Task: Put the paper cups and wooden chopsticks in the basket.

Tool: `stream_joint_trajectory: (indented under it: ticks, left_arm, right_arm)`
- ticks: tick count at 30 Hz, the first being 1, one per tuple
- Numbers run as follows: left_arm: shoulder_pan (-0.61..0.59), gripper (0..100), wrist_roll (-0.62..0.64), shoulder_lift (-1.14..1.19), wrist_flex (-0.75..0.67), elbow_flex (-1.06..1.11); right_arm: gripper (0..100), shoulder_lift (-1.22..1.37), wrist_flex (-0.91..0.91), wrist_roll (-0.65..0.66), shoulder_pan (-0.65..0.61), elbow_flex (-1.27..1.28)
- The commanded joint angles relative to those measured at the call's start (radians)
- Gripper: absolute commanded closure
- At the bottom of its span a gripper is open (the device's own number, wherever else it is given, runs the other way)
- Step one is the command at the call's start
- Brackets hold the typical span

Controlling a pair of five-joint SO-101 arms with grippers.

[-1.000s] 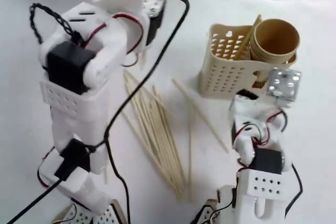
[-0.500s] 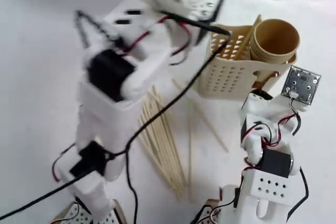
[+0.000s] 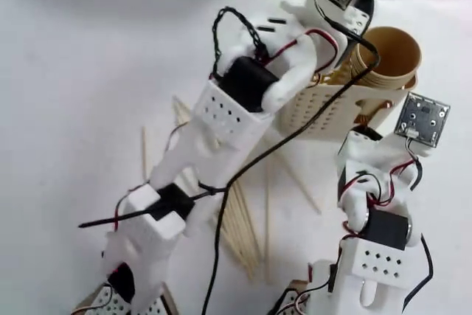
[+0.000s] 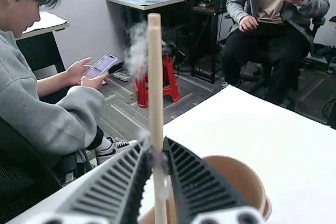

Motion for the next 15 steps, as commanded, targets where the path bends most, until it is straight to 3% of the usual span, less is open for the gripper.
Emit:
stream_joint_trajectory:
  ticks: [1,4,12,15]
  left_arm:
    - [-0.025,84,-0.002,-0.016,0.052,-0.044]
    - [-0.039,69,0.011,-0.041,0.129,-0.044]
    - [-0.079,80,-0.043,-0.203,0.241,-0.044]
    - [-0.133,84,-0.086,-0.292,0.344,-0.044]
  right_arm:
    - [97.9,-0.019,0.004,-0.011,0.005,-0.051]
    - [97.9,-0.019,0.004,-0.011,0.004,-0.051]
    - [97.9,-0.018,0.004,-0.011,0.002,-0.049]
    - [97.5,-0.018,0.004,-0.003,0.002,-0.049]
